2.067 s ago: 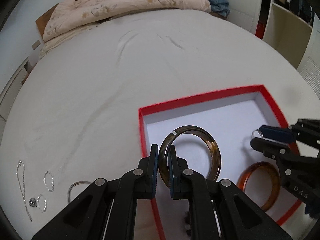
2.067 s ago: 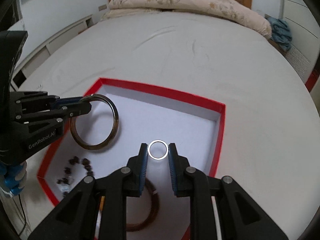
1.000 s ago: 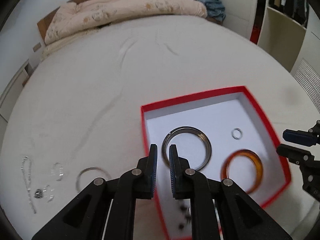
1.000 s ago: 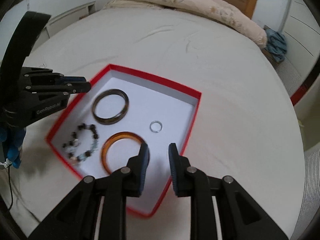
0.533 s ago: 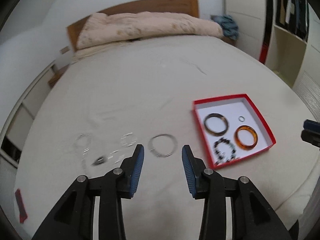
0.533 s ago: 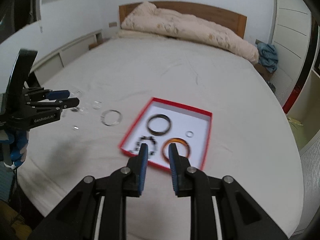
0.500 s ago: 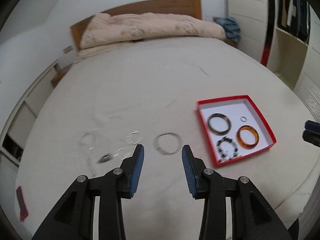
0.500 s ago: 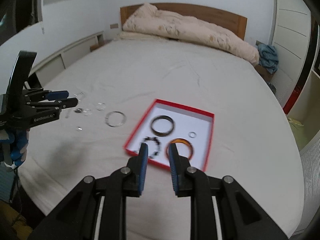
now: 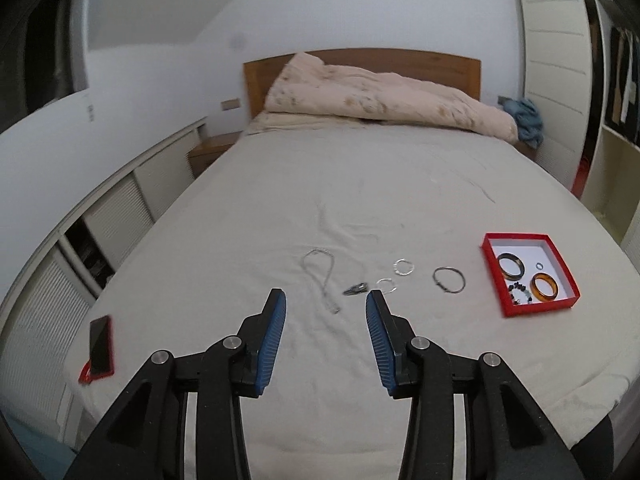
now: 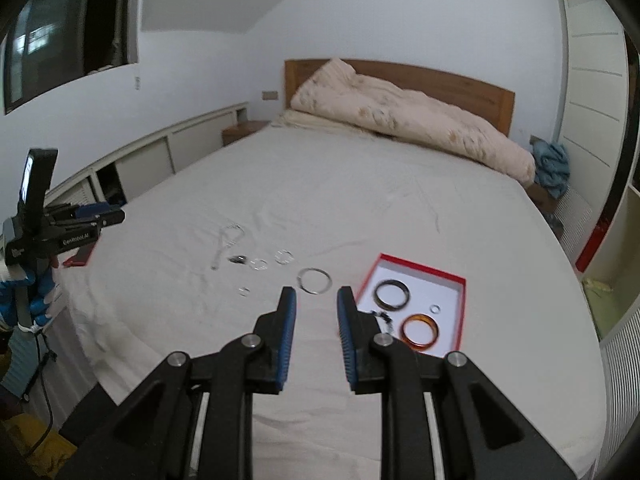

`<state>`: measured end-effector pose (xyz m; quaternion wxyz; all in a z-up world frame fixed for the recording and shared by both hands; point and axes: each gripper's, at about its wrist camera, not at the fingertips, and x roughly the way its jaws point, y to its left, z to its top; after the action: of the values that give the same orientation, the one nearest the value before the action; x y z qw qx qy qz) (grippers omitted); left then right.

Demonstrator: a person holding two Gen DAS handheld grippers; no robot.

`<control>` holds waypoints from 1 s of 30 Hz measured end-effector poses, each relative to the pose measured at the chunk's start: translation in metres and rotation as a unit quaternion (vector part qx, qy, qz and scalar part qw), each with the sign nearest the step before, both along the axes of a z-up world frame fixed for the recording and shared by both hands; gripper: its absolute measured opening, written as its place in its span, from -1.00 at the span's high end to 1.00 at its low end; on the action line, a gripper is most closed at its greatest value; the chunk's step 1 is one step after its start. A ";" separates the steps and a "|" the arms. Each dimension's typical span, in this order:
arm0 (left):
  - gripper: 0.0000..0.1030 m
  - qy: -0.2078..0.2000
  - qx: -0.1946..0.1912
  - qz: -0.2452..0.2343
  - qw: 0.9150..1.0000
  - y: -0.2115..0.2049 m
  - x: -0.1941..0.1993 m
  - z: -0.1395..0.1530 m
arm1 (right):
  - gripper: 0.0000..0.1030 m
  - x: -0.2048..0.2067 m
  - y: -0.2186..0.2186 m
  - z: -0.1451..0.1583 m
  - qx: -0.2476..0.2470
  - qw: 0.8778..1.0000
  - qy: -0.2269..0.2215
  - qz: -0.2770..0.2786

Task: Organize jewelry
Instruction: 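Withdraw both tools from the box toward the silver chain necklace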

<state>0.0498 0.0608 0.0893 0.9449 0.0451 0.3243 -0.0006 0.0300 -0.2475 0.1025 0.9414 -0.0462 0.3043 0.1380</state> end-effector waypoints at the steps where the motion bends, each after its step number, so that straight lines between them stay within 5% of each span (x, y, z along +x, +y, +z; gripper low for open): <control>1: 0.20 -0.001 -0.002 0.002 1.000 0.003 -0.004 0.000 | 0.61 -0.004 0.005 0.002 -0.001 1.000 -0.003 0.004; 16: 0.20 0.023 -0.033 0.007 0.999 0.021 -0.015 -0.036 | 0.61 -0.009 0.036 -0.016 0.013 0.999 0.007 0.035; 30: 0.20 0.096 -0.060 0.005 0.994 0.013 0.037 -0.123 | 0.61 0.066 0.043 -0.105 0.031 0.995 0.087 0.041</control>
<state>0.0870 0.0739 -0.0333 0.9106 -0.0135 0.4127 -0.0199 0.0960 -0.2046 -0.0020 0.9057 -0.0170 0.3789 0.1897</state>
